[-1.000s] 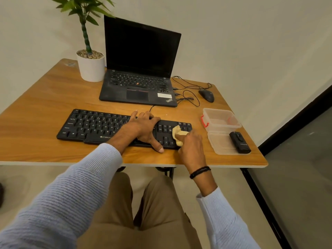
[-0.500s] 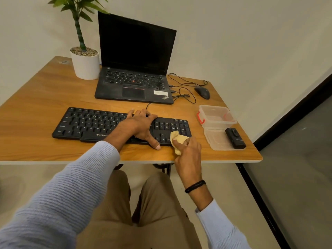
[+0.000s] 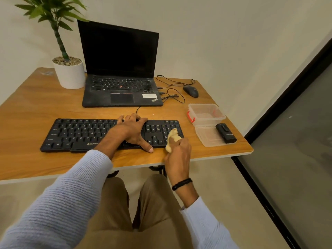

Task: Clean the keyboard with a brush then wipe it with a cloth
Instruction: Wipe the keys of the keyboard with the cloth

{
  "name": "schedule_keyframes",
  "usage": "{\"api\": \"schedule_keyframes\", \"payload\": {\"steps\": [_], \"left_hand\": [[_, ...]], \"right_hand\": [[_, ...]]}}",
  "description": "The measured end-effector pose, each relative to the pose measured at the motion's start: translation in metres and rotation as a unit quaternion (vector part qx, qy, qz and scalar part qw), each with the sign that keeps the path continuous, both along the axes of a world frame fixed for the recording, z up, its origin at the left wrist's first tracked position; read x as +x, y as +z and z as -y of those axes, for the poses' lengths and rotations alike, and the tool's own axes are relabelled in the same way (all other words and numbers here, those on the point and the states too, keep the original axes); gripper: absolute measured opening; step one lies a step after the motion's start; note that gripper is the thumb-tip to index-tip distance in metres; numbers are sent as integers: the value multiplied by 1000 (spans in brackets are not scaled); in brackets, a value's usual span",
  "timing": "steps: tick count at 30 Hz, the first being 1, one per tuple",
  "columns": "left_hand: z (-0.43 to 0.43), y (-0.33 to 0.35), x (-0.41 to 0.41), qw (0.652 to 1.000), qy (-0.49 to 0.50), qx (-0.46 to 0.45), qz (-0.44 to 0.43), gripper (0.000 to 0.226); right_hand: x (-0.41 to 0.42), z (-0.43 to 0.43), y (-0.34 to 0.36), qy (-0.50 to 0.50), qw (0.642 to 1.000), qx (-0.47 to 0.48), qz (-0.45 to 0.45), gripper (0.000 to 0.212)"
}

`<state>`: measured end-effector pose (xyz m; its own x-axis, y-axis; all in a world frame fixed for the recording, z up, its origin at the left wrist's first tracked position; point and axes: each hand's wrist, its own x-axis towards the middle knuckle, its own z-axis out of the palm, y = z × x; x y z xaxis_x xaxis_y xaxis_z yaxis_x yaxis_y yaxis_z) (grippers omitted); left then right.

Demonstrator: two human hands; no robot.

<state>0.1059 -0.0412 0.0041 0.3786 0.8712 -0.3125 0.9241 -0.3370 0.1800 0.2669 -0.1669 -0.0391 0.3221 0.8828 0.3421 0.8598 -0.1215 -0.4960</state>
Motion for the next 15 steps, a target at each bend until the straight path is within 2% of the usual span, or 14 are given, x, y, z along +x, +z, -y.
{"api": "schedule_keyframes", "payload": {"steps": [5, 8, 12, 15], "left_hand": [[0, 0, 1, 1000, 0, -4, 3, 139], [0, 0, 1, 1000, 4, -8, 2, 139], [1, 1, 2, 1000, 6, -8, 3, 137], [1, 1, 2, 1000, 8, -6, -3, 138]], "right_hand": [[19, -6, -5, -53, 998, 6, -39, 51], [14, 1, -6, 40, 999, -6, -5, 47], [20, -8, 0, -44, 998, -1, -56, 45], [1, 2, 1, 51, 998, -33, -13, 45]]}}
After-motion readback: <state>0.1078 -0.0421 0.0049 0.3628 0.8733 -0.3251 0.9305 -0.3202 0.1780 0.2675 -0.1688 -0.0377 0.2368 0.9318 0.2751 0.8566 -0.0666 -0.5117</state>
